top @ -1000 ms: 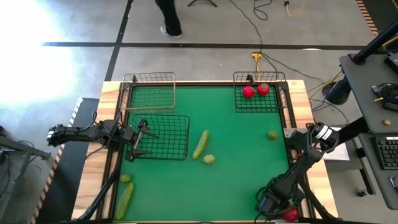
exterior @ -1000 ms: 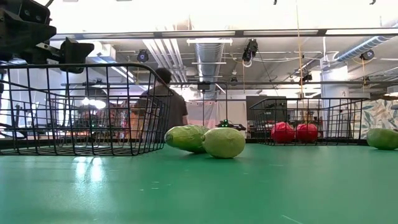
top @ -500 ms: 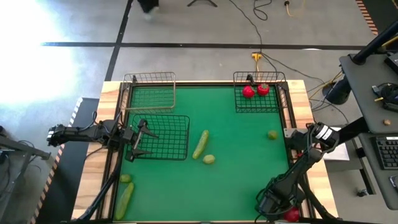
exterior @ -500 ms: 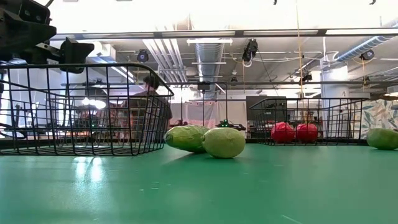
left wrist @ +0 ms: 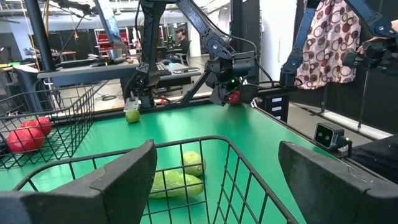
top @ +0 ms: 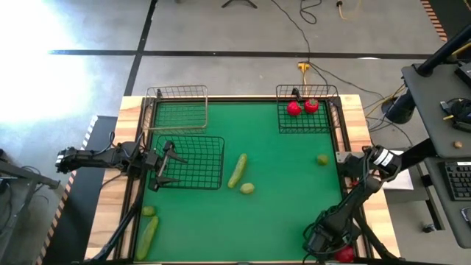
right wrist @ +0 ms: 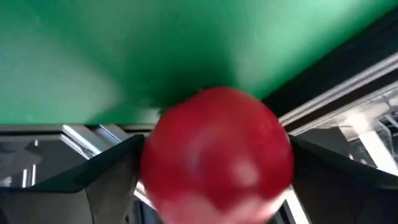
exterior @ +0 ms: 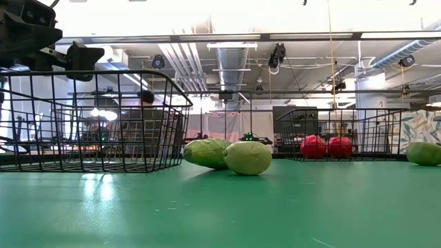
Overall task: Sort produce into baskets
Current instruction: Put the tomato into the right black metal wire basket
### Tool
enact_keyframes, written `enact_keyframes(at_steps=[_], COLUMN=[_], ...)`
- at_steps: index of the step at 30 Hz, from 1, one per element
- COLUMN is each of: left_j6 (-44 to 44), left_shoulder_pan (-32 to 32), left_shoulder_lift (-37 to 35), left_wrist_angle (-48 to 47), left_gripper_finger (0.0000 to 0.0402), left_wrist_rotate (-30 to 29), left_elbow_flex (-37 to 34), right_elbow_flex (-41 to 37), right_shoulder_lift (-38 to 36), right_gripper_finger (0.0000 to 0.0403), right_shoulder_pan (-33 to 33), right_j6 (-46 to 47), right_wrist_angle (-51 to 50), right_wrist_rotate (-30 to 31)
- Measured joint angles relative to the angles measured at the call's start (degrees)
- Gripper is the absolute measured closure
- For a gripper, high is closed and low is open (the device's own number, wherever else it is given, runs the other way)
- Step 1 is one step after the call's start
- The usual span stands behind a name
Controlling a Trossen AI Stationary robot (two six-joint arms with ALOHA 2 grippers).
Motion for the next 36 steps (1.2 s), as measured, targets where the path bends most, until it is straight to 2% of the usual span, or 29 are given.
enact_keyframes(at_steps=[8, 13, 16, 19, 23, 26, 31, 36], left_j6=[-0.01, -0.01, 0.0, 0.0, 0.0, 0.0, 0.0, 0.0], left_shoulder_pan=[-0.02, 0.0, 0.0, 0.0, -0.02, -0.02, -0.02, -0.02], left_shoulder_lift=[0.01, -0.01, 0.01, 0.01, 0.01, 0.0, -0.01, 0.0], left_wrist_angle=[0.0, 0.0, 0.0, 0.0, 0.0, 0.0, 0.0, 0.0], left_gripper_finger=[0.0083, 0.0083, 0.0083, 0.0083, 0.0083, 0.0083, 0.0083, 0.0083], left_wrist_rotate=[0.0, 0.0, 0.0, 0.0, -0.02, -0.01, 0.0, 0.0], left_elbow_flex=[0.0, 0.0, 0.0, 0.0, 0.0, 0.0, 0.0, 0.0], right_elbow_flex=[-0.67, 2.08, 5.3, 8.52, 12.55, 13.51, 13.34, 14.63], right_shoulder_lift=[-0.08, -1.3, -2.87, -5.0, -8.64, -11.83, -17.61, -22.13], right_gripper_finger=[0.0079, 0.0092, 0.009, 0.009, 0.0092, 0.009, 0.0093, 0.0089], right_shoulder_pan=[-0.21, -2.26, -4.96, -9.49, -18.23, -27.37, -47.72, -67.21], right_j6=[1.95, 0.31, -3.88, -11.75, -23.9, -34.5, -50.36, -61.67], right_wrist_angle=[-0.2, -2.12, -7.8, -17.46, -27.14, -30.0, -30.63, -25.97], right_wrist_rotate=[-0.44, 0.21, 4.71, 13.96, 30.08, 40.35, 53.08, 61.63])
